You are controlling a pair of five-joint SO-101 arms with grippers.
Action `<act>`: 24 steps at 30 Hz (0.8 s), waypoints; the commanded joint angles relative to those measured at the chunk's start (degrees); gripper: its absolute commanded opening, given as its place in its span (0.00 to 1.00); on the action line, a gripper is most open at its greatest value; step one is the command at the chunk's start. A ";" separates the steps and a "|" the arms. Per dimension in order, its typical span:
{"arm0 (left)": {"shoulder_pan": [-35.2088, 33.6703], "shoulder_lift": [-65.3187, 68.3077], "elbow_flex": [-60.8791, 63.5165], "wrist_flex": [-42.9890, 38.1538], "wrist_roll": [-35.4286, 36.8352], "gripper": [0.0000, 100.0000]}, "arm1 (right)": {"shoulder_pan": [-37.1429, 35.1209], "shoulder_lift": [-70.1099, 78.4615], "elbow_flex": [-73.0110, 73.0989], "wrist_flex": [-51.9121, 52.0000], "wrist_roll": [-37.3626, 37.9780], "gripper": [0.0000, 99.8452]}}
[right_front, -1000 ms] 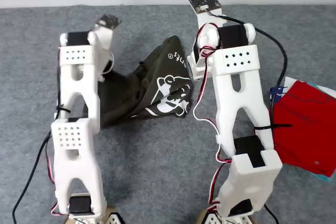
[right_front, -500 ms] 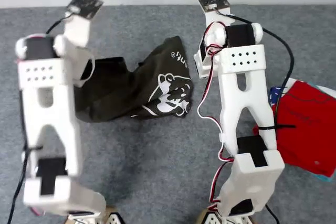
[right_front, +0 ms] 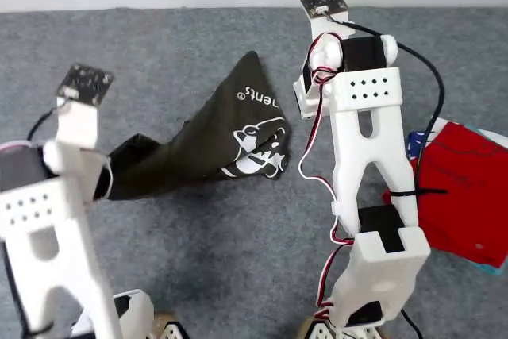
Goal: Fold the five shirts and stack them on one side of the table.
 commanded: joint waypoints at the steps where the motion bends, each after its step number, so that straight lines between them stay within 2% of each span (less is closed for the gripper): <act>1: 2.29 -9.58 4.18 0.35 -0.62 0.01 | -3.56 -3.12 -2.02 1.10 -5.36 0.27; 5: 5.36 -16.97 11.30 0.18 -0.62 0.01 | -7.16 -0.22 -2.46 -9.10 -9.85 0.25; 11: 6.07 -23.38 17.63 -1.49 -0.62 0.01 | -12.70 7.87 -2.46 -24.57 -10.02 0.12; 17: 6.24 -24.97 17.80 -1.49 -0.62 0.01 | -19.56 14.81 -2.55 -34.59 -6.24 0.17; 24: 6.33 -24.97 17.80 -2.29 -0.44 0.01 | -25.36 21.23 -2.55 -42.59 -0.18 0.16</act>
